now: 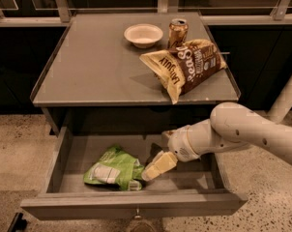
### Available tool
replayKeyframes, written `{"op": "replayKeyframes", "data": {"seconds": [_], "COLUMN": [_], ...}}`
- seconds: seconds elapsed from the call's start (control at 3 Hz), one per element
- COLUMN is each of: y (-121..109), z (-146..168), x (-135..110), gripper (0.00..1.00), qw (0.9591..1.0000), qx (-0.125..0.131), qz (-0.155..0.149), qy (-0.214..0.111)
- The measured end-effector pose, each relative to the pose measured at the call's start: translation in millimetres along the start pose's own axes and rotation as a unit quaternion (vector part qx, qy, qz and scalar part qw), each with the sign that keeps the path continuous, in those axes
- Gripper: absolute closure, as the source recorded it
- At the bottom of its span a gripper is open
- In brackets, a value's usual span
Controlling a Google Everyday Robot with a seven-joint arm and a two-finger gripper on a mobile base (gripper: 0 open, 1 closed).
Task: Pick green rice chip bag from top drawer and place on counter
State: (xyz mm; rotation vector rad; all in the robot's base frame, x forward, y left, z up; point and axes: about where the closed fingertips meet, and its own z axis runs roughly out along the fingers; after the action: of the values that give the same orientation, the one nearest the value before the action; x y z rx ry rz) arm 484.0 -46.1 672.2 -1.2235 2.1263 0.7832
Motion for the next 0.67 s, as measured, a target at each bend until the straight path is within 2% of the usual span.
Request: {"op": "replayKeyframes", "data": {"seconds": [0.67], "y": [0], "z": [34], "x": [-9], "gripper": [0.00], "qw": [0.9988], "qx": [-0.032], "qz": [0.035], "qy": [-0.012]}}
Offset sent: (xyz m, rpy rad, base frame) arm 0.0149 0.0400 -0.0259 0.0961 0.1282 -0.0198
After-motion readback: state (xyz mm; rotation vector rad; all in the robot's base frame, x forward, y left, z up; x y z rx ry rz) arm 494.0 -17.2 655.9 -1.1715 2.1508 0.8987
